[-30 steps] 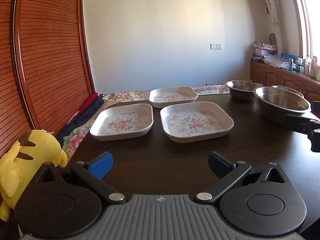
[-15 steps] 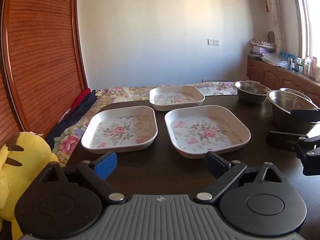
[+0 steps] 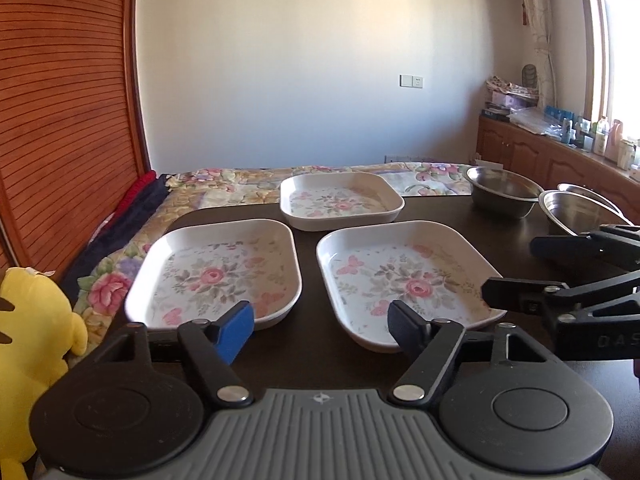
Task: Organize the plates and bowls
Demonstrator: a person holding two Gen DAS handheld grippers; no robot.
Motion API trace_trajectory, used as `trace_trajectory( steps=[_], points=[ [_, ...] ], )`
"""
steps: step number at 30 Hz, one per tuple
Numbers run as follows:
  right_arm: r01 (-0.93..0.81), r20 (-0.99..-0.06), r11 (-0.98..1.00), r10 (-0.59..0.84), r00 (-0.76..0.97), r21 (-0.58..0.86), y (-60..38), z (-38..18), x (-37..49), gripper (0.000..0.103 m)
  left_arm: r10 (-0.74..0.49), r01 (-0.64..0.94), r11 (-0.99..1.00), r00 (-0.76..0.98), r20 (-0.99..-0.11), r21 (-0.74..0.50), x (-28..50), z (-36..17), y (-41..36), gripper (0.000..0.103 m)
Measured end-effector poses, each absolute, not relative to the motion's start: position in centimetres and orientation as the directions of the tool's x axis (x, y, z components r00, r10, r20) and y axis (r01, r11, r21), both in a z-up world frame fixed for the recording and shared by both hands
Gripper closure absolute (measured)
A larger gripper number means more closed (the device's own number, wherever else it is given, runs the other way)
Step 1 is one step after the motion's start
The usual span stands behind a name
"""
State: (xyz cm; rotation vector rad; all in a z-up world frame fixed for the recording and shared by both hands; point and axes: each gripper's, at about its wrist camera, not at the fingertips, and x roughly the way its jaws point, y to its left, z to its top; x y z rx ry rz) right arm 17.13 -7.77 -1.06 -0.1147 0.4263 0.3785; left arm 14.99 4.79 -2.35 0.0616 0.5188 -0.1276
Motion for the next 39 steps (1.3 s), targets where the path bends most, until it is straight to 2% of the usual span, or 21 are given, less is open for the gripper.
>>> trace_trajectory(
  steps=[4,11,16,28,31,36,39],
  points=[
    [-0.377,-0.448,0.926,0.336,0.829,-0.002,-7.7,-1.4,18.3,0.029,-0.121,0.151,0.988,0.852,-0.509,0.019,15.8,-2.6,4.5,0.04],
    [-0.368,-0.487,0.93,0.319,0.813,-0.005,-7.4,-2.0,19.3,0.032,-0.131,0.161,0.987,0.842,-0.523,0.013,16.6,-3.2,4.1,0.042],
    [-0.358,-0.504,0.934,0.312,0.805,0.006,-7.5,-2.2,19.8,0.033,-0.144,0.175,0.984,0.834,-0.532,0.009,16.8,-3.5,3.8,0.049],
    [-0.351,-0.545,0.936,0.305,0.781,0.021,-7.1,-3.0,20.6,0.037,-0.163,0.198,0.98,0.817,-0.554,0.004,17.6,-4.3,3.2,0.058],
    [-0.341,-0.553,0.94,0.297,0.778,0.026,-7.2,-3.1,21.0,0.041,-0.169,0.204,0.979,0.81,-0.561,0.0,17.8,-4.4,3.1,0.061],
    [-0.317,-0.567,0.947,0.291,0.77,0.055,-7.8,-3.4,21.9,0.059,-0.174,0.195,0.98,0.807,-0.564,-0.024,18.0,-4.6,3.4,0.07],
    [-0.306,-0.573,0.949,0.293,0.765,0.076,-8.2,-3.7,22.1,0.067,-0.172,0.192,0.981,0.807,-0.566,-0.026,17.8,-4.5,3.6,0.071]
  ],
)
